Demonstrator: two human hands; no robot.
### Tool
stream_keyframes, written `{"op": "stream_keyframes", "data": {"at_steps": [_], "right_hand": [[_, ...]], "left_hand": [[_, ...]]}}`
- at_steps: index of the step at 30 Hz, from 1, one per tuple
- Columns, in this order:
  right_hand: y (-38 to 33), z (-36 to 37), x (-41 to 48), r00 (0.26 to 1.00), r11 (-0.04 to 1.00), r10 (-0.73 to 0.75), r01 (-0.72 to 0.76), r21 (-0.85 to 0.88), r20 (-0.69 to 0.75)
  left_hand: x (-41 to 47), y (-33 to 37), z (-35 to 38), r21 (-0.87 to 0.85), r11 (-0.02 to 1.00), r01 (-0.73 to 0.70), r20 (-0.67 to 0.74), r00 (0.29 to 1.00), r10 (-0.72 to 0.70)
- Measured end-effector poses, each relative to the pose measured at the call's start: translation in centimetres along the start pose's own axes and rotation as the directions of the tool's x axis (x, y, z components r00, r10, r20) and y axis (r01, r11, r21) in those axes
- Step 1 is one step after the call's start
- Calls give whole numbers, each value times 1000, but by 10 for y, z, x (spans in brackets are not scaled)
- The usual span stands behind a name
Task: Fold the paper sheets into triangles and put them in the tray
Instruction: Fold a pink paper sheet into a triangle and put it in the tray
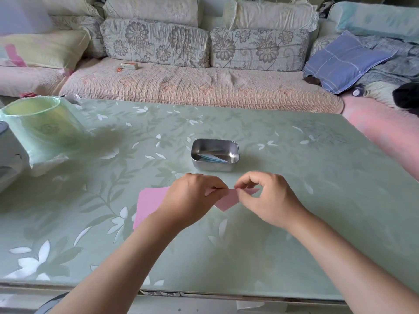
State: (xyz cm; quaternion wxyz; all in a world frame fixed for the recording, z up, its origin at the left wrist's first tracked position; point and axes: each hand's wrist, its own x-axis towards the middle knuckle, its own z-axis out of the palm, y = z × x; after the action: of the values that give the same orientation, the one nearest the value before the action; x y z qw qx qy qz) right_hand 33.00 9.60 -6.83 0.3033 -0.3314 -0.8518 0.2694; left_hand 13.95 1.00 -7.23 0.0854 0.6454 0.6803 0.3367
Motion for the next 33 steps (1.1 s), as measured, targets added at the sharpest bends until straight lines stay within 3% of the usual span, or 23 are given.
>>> {"op": "stream_keyframes", "data": {"at_steps": [4, 10, 17, 29, 33], "right_hand": [[-9, 4, 2, 998, 998, -67, 67, 21, -14], [-14, 10, 3, 990, 987, -129, 122, -106, -56], [-4, 8, 8, 992, 992, -97, 91, -83, -81], [12, -5, 10, 991, 995, 17, -31, -96, -136], [3, 0, 8, 997, 999, -41, 41, -6, -67]], "left_hand": [[-1, 1, 0, -13, 1000, -4, -3, 1000, 4], [0, 3, -3, -42, 999, 3, 24, 1000, -2], [5, -3, -10, -50, 998, 45, 56, 998, -43], [7, -17, -30, 41, 994, 106, -5, 994, -106], [4, -12, -27, 28, 996, 83, 7, 997, -83]]}}
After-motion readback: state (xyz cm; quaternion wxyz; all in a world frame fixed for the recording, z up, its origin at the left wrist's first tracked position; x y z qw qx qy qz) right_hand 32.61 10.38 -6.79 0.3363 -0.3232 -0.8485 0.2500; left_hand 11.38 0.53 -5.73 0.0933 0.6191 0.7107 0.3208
